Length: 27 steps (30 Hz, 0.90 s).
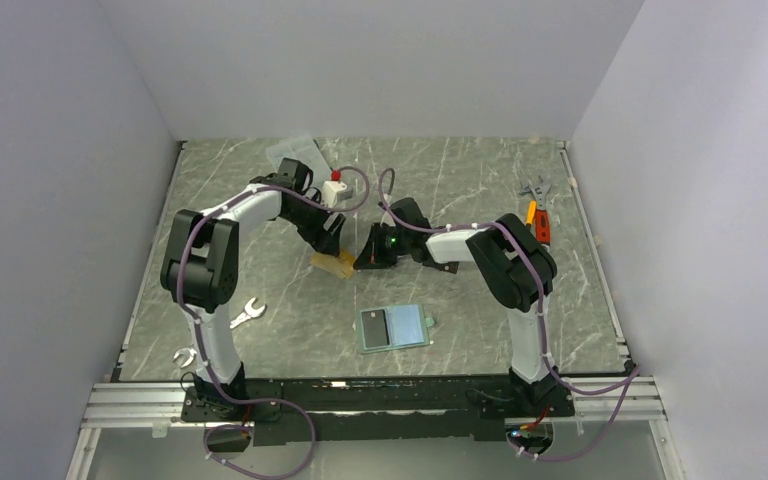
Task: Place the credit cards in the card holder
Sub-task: Pick up the credit card from the center of the board.
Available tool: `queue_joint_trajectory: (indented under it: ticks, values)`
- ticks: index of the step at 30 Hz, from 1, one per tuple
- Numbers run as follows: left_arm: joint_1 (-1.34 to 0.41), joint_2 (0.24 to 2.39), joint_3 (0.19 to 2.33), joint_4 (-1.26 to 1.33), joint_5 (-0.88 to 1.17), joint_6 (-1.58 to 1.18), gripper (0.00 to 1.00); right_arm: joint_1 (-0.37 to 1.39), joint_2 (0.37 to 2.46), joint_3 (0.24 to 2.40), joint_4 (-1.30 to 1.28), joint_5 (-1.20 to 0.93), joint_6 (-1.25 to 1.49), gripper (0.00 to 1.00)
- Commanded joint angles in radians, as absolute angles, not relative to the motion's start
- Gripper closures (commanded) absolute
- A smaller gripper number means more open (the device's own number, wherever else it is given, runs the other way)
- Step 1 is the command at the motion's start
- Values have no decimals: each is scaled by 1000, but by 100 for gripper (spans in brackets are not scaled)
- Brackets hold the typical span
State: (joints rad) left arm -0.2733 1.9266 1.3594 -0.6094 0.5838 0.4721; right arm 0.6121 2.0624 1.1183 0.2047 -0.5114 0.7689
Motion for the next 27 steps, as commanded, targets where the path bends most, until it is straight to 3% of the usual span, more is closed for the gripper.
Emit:
queue_joint_trajectory:
  ticks: [1,5,27]
  values:
    - [-253,1970,1425,-656,639,435,25,605,2076,1083,167,-448,747,100]
    - [-232,2021,1479,-724,697,438,37,605,2076,1066,183,-450,754,100]
    - [-226,2037,1495,-754,719,449,42,592,2013,1058,179,-450,751,100]
